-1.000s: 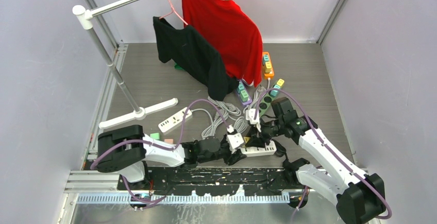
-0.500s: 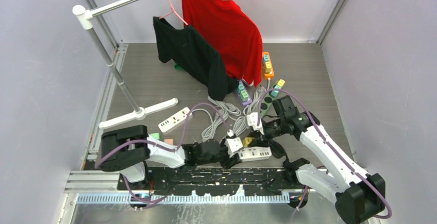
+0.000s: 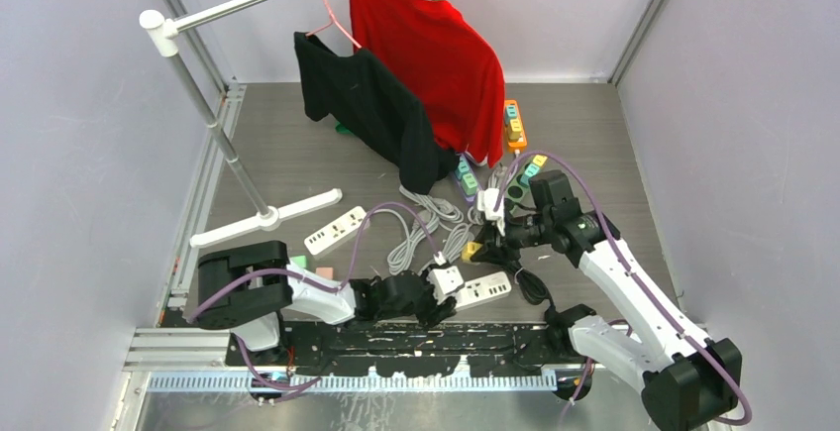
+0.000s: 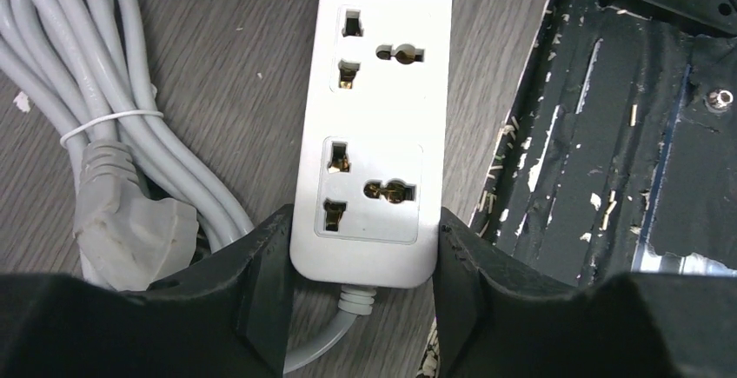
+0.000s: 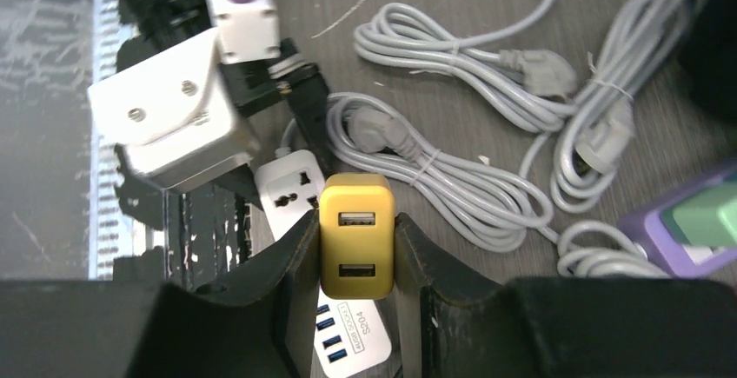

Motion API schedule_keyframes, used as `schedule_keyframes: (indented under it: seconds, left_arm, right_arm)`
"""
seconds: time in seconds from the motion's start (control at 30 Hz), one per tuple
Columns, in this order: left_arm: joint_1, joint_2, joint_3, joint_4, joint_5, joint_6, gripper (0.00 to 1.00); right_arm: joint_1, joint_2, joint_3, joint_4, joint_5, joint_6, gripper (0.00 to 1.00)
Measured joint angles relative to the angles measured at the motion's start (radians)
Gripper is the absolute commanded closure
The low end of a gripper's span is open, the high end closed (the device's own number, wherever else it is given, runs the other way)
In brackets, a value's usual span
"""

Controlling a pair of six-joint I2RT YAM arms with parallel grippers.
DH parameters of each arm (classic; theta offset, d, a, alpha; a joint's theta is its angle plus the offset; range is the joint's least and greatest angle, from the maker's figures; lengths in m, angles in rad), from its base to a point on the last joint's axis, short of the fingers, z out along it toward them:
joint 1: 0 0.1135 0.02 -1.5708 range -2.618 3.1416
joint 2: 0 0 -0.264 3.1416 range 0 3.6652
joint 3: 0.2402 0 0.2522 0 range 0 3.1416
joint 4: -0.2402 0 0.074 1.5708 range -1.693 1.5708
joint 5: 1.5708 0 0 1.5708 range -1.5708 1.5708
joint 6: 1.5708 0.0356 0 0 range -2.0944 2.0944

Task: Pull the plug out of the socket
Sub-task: Remove the plug from the socket, then place the plug at the center of the board.

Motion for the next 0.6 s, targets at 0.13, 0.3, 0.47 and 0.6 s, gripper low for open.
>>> schedule_keyframes:
  seconds: [0.13,0.3,0.47,0.6]
  left_arm:
    - [0.0,-0.021,0.019,-0.07,-0.032,-0.019,0.2]
    - [0.002,-0.055,0.034,-0.154,-0.067,-0.047,0.15]
    - [0.005,-0.154,0.034,-0.217,-0.095,-0.09,0.15]
    - [0.007,-0.273,0.041,-0.278,-0.115,-0.144,0.15]
  right_arm:
    - [-0.046,0.013,0.0,0.058,0.046,0.143,0.99]
    - [-0.111,0.051,0.024,0.057,0.084,0.285,0.99]
    - [-0.172,0.09,0.065,0.04,0.084,0.418,0.99]
    - [-0.196,0.093,0.066,0.064,0.047,0.552,0.98]
